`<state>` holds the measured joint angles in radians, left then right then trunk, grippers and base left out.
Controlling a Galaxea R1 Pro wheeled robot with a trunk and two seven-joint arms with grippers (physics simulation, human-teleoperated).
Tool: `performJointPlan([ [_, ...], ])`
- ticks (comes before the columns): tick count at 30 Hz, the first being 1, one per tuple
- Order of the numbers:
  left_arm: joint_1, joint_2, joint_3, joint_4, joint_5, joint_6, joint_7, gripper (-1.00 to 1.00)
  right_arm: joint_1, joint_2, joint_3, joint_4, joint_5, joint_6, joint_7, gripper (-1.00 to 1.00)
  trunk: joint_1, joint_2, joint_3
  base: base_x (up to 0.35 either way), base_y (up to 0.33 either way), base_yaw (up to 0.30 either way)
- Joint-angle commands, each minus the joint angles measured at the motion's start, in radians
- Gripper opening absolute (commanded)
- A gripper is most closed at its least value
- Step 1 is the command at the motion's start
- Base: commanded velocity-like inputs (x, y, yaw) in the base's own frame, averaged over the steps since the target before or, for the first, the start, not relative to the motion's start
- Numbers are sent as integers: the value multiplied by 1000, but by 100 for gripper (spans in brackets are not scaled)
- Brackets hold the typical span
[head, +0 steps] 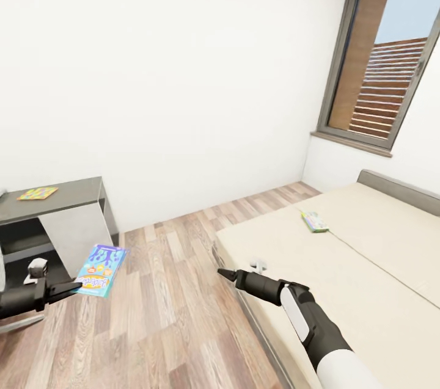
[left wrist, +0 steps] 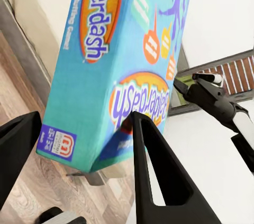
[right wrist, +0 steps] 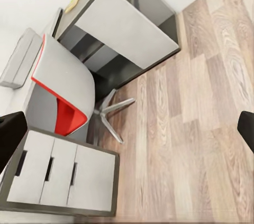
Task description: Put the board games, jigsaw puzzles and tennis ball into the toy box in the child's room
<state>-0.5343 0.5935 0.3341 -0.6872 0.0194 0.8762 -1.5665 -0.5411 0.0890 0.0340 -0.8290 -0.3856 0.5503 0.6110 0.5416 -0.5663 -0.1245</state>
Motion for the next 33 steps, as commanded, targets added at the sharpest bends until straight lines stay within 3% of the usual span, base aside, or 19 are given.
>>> performJointPlan([
  [1,-1,0,1,0,1,9,-4,-100,-1,0,0,-1,-8,8,-6,100,0,-2,-1,0,0,262],
  [7,-1,0,2,0,3,2,-4,-100,-1,0,18,-1,-7,8,-14,100,0,-2,4,34,0,263],
  [17,-1,0,3,0,3,0,-4,-100,-2,0,44,-1,-6,7,-16,100,0,-2,11,277,37,263],
  [33,-1,-3,2,0,1,0,-4,-100,-2,0,44,-1,-7,7,-16,100,0,-2,19,247,221,218],
])
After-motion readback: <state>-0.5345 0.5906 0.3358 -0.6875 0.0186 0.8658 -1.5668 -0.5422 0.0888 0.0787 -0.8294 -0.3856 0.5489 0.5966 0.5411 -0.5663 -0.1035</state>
